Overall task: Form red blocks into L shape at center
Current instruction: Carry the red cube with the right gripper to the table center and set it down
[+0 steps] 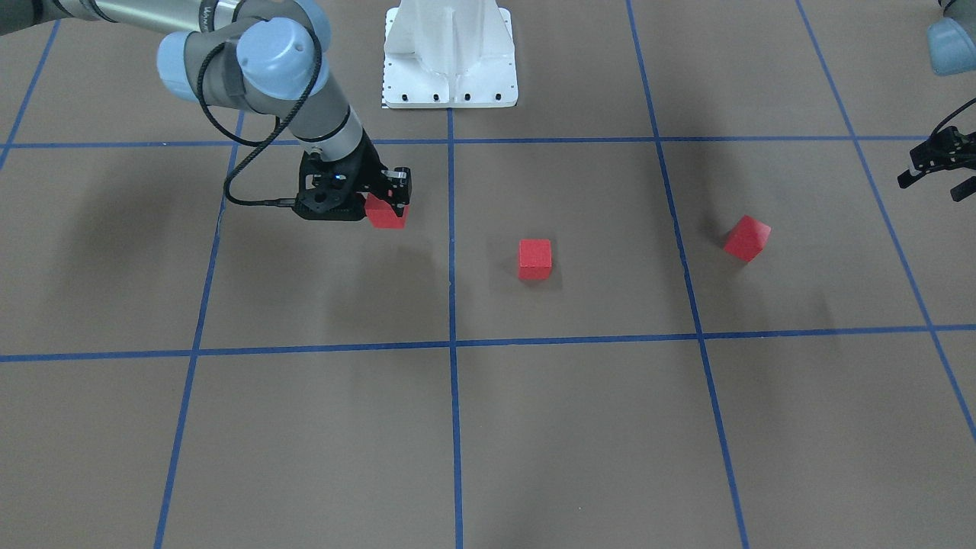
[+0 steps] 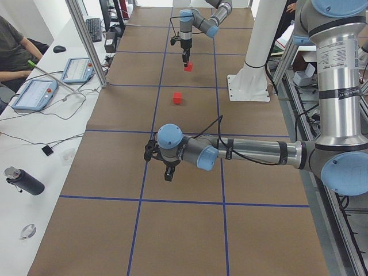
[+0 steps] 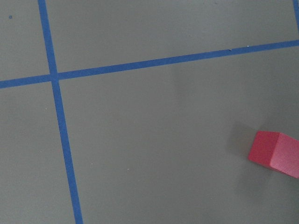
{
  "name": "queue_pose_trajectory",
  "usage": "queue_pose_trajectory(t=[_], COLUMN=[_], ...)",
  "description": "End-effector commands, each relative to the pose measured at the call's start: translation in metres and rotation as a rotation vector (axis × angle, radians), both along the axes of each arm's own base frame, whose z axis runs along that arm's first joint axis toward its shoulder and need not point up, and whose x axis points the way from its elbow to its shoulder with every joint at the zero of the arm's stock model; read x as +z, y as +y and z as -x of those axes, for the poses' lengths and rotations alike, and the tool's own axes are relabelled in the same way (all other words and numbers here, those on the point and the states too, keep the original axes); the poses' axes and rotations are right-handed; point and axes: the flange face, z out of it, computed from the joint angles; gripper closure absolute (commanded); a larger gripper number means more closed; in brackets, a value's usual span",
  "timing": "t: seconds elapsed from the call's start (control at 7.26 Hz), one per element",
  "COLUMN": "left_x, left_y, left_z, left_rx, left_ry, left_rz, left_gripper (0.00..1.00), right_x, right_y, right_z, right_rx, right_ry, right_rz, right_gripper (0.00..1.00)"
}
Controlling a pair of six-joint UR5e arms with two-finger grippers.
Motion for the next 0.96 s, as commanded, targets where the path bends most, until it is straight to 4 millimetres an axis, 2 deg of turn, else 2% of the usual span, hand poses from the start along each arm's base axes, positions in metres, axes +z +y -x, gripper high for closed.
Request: queue_pose_trajectory(t=[0.0, 0.14, 0.55, 0.69, 0.83], left_x=[-0.001, -0.001, -0.002, -0.003, -0.003], left_y=[0.000, 0.000, 0.000, 0.000, 0.000], left_z=[0.000, -0.001, 0.000, 0.000, 0.000], left_rx=[0.000, 0.001, 0.000, 0.000, 0.000], left_ry=[0.001, 0.001, 0.003, 0.003, 0.003], left_rz=[-0.002, -0.002, -0.005, -0.005, -0.005], left_gripper=[0.00, 0.00, 0.00, 0.00, 0.00], right_x=[-0.018, -0.019, -0.037, -0.039, -0.038], right_y=[0.017, 0.026, 0.018, 0.017, 0.019], right_z=[0.052, 0.062, 0.087, 0.099, 0.100], right_rx=[-0.020, -0.026, -0.026, -0.032, -0.039], right_ry=[0.024, 0.031, 0.039, 0.048, 0.048], right_rz=[-0.028, -0.044, -0.038, -0.035, -0.040], right_gripper=[1.00, 1.00, 1.00, 1.00, 1.00])
